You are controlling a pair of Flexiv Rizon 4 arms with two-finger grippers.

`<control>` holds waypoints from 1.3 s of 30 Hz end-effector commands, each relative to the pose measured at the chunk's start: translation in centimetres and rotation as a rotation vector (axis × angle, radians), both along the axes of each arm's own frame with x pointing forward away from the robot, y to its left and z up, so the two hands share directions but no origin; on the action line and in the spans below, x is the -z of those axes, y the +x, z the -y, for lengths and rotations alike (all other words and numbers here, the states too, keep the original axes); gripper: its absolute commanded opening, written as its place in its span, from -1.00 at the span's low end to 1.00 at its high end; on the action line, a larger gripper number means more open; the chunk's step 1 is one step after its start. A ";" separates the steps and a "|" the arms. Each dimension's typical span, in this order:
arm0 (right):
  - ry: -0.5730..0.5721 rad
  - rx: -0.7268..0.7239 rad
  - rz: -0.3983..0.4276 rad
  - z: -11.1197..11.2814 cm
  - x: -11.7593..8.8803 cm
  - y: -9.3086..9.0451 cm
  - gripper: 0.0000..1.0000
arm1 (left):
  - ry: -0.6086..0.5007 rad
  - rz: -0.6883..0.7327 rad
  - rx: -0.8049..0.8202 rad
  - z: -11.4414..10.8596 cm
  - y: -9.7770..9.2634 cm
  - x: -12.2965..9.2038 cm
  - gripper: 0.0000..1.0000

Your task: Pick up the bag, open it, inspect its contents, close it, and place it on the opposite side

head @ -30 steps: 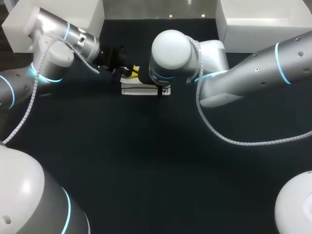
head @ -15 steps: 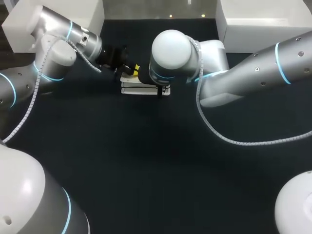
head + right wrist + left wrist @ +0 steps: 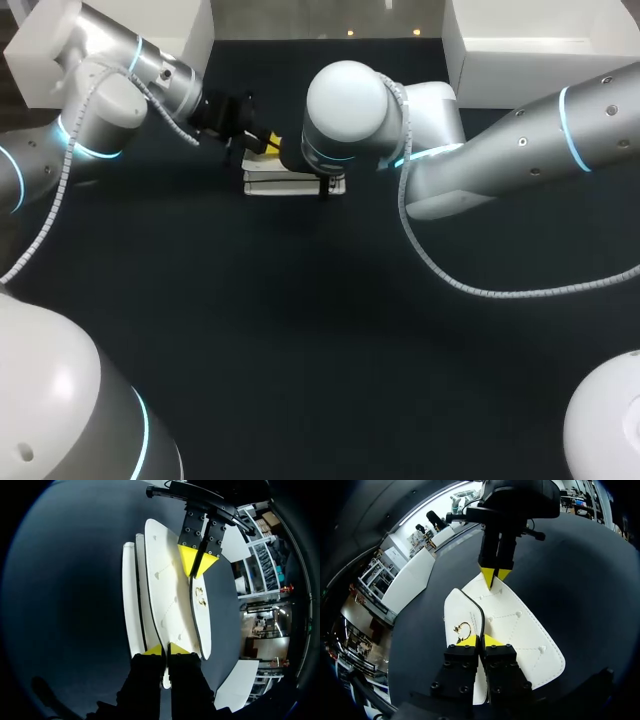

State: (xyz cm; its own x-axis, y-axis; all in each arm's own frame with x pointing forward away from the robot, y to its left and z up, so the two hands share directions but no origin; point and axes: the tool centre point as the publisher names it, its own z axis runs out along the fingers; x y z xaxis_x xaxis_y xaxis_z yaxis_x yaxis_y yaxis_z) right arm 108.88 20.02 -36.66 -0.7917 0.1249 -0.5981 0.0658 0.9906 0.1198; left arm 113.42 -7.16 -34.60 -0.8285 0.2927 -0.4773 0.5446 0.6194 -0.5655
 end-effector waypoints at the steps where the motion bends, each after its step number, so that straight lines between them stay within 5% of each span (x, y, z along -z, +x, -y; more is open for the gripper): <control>1: 0.000 0.002 0.003 0.5 0.1 -0.2 -1.00 | 0.025 0.015 0.023 1.1 0.4 0.7 -1.00; 14: 0.000 0.002 0.003 0.5 0.1 -0.2 -1.00 | 0.062 0.055 -0.058 1.1 1.8 1.2 -1.00; 15: 0.000 0.002 0.003 0.5 0.1 -0.2 -1.00 | 0.060 0.056 -0.057 1.1 1.8 1.0 -0.84; 17: 0.000 0.002 0.003 0.5 0.1 -0.2 -1.00 | 0.045 0.059 -0.055 1.2 1.6 0.8 -0.14; 19: 0.000 0.002 0.003 0.5 0.1 -0.2 -1.00 | 0.036 0.062 -0.048 1.4 1.5 0.6 0.04; 27: 0.000 0.002 0.003 0.5 0.1 -0.2 -1.00 | 0.019 0.072 -0.021 2.4 1.1 0.5 -0.31; 29: 0.000 0.002 0.003 0.5 0.1 -0.2 -1.00 | 0.017 0.076 -0.017 2.6 1.0 0.5 -0.51; 30: 0.000 0.002 0.003 0.5 0.1 -0.2 -1.00 | 0.018 0.078 -0.015 2.6 0.9 0.5 -1.00; 39: 0.000 0.002 0.003 0.5 0.1 -0.2 -1.00 | 0.066 0.079 -0.049 0.4 1.3 0.8 -1.00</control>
State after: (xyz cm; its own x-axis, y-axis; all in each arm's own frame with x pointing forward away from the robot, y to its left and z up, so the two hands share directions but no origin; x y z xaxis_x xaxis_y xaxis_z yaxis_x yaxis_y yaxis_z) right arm 108.88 19.77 -36.58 -0.7916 0.1254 -0.5980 0.0646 0.9904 0.1221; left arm 114.54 -8.68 -35.25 -0.8003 0.2908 -0.5244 0.5605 0.6737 -0.4817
